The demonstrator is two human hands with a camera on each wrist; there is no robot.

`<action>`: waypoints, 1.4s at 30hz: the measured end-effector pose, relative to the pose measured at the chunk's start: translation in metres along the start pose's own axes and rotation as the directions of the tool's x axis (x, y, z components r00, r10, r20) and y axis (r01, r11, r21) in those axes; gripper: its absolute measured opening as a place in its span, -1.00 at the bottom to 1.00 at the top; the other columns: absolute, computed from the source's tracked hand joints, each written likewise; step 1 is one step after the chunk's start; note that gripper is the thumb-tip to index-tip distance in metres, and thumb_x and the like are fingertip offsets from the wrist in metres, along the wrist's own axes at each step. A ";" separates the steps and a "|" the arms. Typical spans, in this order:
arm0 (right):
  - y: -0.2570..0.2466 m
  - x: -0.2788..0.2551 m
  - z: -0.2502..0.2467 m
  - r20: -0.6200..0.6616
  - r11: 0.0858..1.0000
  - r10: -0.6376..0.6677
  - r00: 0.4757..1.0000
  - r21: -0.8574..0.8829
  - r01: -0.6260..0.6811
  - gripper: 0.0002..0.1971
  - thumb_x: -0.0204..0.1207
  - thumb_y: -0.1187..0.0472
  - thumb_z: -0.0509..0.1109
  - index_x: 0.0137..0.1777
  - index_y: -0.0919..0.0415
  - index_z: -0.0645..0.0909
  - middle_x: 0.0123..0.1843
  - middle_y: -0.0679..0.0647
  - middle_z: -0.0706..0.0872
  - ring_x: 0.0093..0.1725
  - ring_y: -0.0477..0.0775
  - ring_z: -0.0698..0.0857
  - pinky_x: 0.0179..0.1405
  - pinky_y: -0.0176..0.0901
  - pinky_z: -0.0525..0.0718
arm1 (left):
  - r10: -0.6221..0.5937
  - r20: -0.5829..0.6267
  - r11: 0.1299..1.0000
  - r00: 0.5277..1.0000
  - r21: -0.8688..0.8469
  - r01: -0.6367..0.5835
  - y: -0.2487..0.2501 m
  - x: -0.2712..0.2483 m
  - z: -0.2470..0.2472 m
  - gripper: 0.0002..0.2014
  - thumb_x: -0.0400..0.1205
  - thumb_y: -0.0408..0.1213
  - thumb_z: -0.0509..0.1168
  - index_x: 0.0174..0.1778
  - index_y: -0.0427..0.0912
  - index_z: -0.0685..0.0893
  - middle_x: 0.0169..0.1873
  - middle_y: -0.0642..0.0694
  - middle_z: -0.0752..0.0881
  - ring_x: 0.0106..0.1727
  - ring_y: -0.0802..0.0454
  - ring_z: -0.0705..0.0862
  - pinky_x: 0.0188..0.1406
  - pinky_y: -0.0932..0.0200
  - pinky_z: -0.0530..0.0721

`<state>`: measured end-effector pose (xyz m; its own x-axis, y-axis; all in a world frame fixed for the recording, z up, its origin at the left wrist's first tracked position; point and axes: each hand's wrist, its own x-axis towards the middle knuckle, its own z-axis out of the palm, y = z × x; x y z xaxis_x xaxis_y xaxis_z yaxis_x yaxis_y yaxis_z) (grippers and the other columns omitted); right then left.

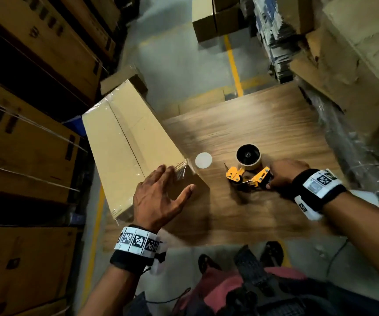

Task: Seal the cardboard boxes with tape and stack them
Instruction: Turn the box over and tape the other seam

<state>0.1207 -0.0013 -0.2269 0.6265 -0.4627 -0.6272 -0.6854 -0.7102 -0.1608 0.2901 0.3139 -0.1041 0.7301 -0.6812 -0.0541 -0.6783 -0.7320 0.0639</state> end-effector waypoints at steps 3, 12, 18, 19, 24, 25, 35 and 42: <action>-0.028 -0.005 -0.022 -0.265 0.983 -0.101 0.959 0.122 0.137 -0.56 0.38 -0.31 0.50 0.17 -0.12 0.72 0.17 0.08 0.82 0.18 0.24 0.78 0.03 -0.04 0.67 | 0.006 0.011 1.000 1.000 0.000 -0.006 0.002 0.004 -0.003 -0.10 0.54 0.64 0.04 0.64 0.12 0.58 0.67 -0.01 0.52 0.65 -0.06 0.48 0.62 -0.08 0.48; -0.157 0.029 -0.023 -0.095 0.270 -0.522 0.848 0.924 0.270 -0.66 0.73 -0.04 0.41 0.37 0.14 0.71 0.19 0.07 0.77 0.15 -0.04 0.68 -0.05 -0.09 0.65 | -0.027 -0.003 0.998 1.000 -0.051 0.027 0.003 0.008 -0.007 -0.20 0.56 0.60 0.12 0.57 0.17 0.66 0.61 0.07 0.59 0.59 0.01 0.52 0.54 -0.05 0.56; -0.154 0.033 -0.009 -0.125 0.091 -0.554 0.823 0.974 0.209 -0.96 0.67 0.16 0.50 0.01 0.10 0.72 0.02 0.02 0.74 0.09 0.00 0.68 -0.02 -0.05 0.73 | -0.057 -0.002 0.989 0.998 -0.136 0.056 0.002 0.006 -0.005 -0.22 0.55 0.58 0.16 0.57 0.19 0.65 0.62 0.08 0.58 0.61 0.02 0.50 0.58 -0.11 0.54; -0.154 0.032 -0.010 -0.146 0.076 -0.550 0.822 0.972 0.224 -0.95 0.68 0.21 0.48 -0.02 0.09 0.69 0.03 0.05 0.73 0.09 0.01 0.67 -0.04 -0.06 0.74 | -0.061 -0.004 0.988 0.998 -0.144 0.060 0.002 0.005 -0.005 -0.22 0.55 0.58 0.17 0.56 0.19 0.65 0.61 0.07 0.58 0.61 0.02 0.50 0.57 -0.10 0.54; -0.149 0.029 -0.026 -0.111 0.005 -0.559 0.822 0.991 0.137 -0.90 0.74 0.24 0.40 -0.04 0.12 0.66 0.03 0.11 0.87 0.13 0.07 0.82 0.00 -0.01 0.73 | -0.047 -0.018 0.985 0.999 -0.168 0.043 0.000 0.005 -0.002 -0.27 0.58 0.53 0.24 0.55 0.17 0.67 0.60 0.04 0.60 0.59 0.04 0.53 0.54 -0.13 0.58; -0.148 0.027 -0.029 -0.089 0.009 -0.547 0.832 0.994 0.112 -0.89 0.73 0.26 0.41 -0.05 0.13 0.68 -0.03 0.12 0.86 0.10 0.11 0.83 0.01 0.02 0.72 | -0.041 -0.015 0.985 0.999 -0.168 0.038 -0.001 0.005 -0.001 -0.28 0.58 0.52 0.24 0.56 0.18 0.66 0.60 0.05 0.60 0.59 0.04 0.53 0.54 -0.13 0.59; -0.140 0.011 -0.047 -0.104 0.110 -0.399 0.911 0.981 0.160 -0.72 0.60 0.29 0.57 0.24 0.25 0.61 -0.14 0.23 0.89 -0.24 0.14 0.82 -0.21 -0.06 0.68 | 0.019 -0.029 0.988 0.999 -0.155 -0.024 -0.008 0.001 0.003 -0.32 0.60 0.44 0.32 0.62 0.22 0.59 0.62 0.06 0.57 0.62 0.07 0.52 0.52 -0.11 0.61; -0.147 0.011 -0.053 -0.073 0.276 -0.336 0.939 0.945 0.173 -0.78 0.56 0.35 0.53 0.09 0.17 0.57 -0.23 0.16 0.89 -0.24 0.15 0.85 -0.29 -0.11 0.60 | 0.038 -0.019 0.994 0.999 -0.098 -0.039 -0.008 0.001 0.007 -0.27 0.61 0.47 0.26 0.65 0.19 0.56 0.64 0.04 0.55 0.64 0.06 0.50 0.49 -0.13 0.62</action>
<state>0.2475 0.0698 -0.1699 0.8457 -0.2351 -0.4791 -0.4320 0.2256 -0.8732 0.2960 0.3191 -0.1111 0.7054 -0.7081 -0.0327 -0.6952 -0.7001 0.1629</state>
